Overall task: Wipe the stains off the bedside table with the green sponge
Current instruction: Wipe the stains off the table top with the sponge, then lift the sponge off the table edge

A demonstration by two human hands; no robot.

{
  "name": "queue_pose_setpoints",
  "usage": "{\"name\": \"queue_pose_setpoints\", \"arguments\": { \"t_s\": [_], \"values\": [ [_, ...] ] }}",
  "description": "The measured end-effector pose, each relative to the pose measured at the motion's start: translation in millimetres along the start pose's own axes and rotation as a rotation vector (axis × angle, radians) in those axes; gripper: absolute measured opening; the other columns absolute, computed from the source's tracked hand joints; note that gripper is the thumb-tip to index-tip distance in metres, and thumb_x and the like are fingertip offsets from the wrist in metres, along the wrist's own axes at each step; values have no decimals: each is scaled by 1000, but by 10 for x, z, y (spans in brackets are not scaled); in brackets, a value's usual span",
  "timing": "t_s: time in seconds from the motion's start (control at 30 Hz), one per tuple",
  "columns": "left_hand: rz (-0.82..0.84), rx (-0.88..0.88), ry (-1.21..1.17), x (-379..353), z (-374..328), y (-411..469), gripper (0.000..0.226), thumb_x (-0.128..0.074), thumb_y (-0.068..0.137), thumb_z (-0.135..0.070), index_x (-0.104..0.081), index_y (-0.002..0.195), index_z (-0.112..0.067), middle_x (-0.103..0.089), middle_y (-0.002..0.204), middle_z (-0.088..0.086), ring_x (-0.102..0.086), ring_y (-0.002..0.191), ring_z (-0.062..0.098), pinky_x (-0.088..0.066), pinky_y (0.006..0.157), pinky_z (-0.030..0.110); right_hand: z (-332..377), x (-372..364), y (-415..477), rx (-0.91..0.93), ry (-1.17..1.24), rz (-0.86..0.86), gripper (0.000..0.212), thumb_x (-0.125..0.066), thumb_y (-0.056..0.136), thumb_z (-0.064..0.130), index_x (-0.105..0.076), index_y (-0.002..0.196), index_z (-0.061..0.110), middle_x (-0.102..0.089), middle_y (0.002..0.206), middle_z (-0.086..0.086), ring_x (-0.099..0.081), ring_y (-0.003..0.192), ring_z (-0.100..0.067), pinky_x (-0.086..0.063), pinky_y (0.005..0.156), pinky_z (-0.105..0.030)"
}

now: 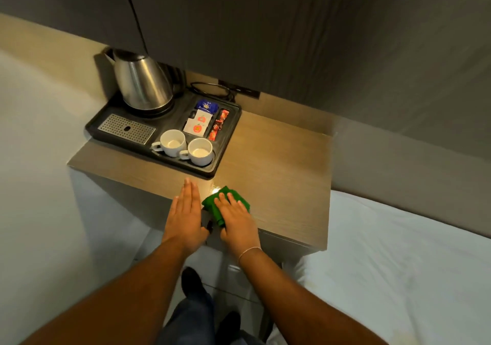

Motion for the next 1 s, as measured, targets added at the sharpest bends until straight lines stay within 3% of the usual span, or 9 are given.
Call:
{"name": "queue_pose_setpoints", "arguments": {
  "t_s": [0.13,0.3,0.4,0.53,0.63,0.73,0.87,1.0],
  "values": [
    [-131,176,54,225,386,-379,120,-69,94,-32,23,166,-5,29,176,16,12,168,31,-4,137,48,432,134,221,48,173,-93,80,-65,83,-6,-47,159,11,-42,167,-14,-35,159,-32,-36,127,-47],
    [-378,426,53,634,992,-1120,106,-59,103,-45,18,170,-17,27,179,10,13,168,28,-1,136,47,1462,40,457,230,213,-57,65,-66,98,5,-46,159,10,-42,168,-12,-41,156,-31,-43,124,-44],
    [-474,605,36,794,1477,-1660,95,-50,107,-47,14,172,-19,27,179,8,18,167,27,6,133,46,2221,-147,342,329,212,-34,60,-63,101,11,-47,159,14,-45,167,-9,-54,146,-33,-55,110,-49],
    [-462,745,-10,734,1932,-2523,79,-36,111,-47,4,173,-18,20,181,7,12,168,28,0,136,49,3038,-515,-48,493,213,56,51,-58,103,18,-51,153,25,-59,154,-6,-68,124,-37,-59,93,-50],
    [-443,828,18,466,2263,-3417,74,-35,114,-30,7,173,-19,27,178,4,15,168,26,-4,137,51,3536,-1003,-594,571,214,202,41,-57,104,21,-54,144,29,-71,136,-9,-73,111,-39,-61,90,-50],
    [-496,905,10,25,2604,-4534,86,-44,107,-9,12,172,-23,30,178,2,19,167,23,-4,138,49,3949,-1613,-1268,594,189,366,34,-58,105,21,-59,139,25,-78,119,-12,-75,101,-37,-62,90,-47],
    [-616,1091,-55,-587,2768,-6078,79,-43,109,-18,2,173,-24,15,183,1,10,168,22,-7,137,49,4524,-2464,-2394,716,105,622,39,-56,106,18,-59,145,20,-76,125,-13,-73,108,-35,-59,96,-44],
    [-643,1318,-60,-1090,2903,-7322,82,-46,107,-18,2,173,-27,13,183,1,14,168,20,2,135,46,5179,-3211,-3621,874,-25,890,40,-53,108,20,-57,147,24,-74,131,-9,-72,115,-28,-56,104,-39]
  ]
}}
Point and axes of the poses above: each hand's wrist, its own y-axis towards the middle knuckle, its own x-axis out of the back of the hand, z = x × y, the point moved 3 cm from there along y, towards the middle knuckle
